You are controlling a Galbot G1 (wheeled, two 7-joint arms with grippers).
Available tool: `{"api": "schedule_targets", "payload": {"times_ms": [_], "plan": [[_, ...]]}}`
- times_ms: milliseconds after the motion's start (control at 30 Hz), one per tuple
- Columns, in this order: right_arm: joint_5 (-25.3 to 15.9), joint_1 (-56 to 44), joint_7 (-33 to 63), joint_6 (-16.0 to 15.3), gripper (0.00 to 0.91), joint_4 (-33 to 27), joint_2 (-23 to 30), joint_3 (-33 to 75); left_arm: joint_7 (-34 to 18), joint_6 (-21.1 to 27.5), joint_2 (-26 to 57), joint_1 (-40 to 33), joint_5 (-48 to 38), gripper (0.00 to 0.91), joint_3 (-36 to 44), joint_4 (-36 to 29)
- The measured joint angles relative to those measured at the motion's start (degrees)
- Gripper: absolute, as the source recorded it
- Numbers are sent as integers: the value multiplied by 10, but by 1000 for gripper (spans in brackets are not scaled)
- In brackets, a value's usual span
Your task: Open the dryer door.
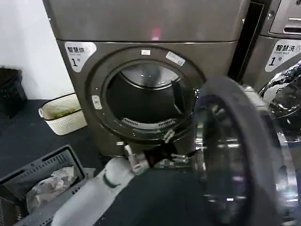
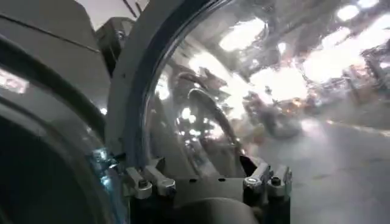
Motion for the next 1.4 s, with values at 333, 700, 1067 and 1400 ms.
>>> {"api": "schedule_targets", "payload": {"times_ms": [333,700,1067,1400], "plan": [[-90,7,70,-20,907,-12,29,45,-15,-1,-99,-46,25,907,59,79],[-199,-3,109,-21,907,-85,17,109,-15,5,-157,-55,30,907,78,117],[-250,-21,124,-45,907,-164,0,150,-15,12,-171,-57,30,907,78,131],[-214,-22,91,-59,907,-180,0,144,-96,119,-109,7,28,907,34,11]]}}
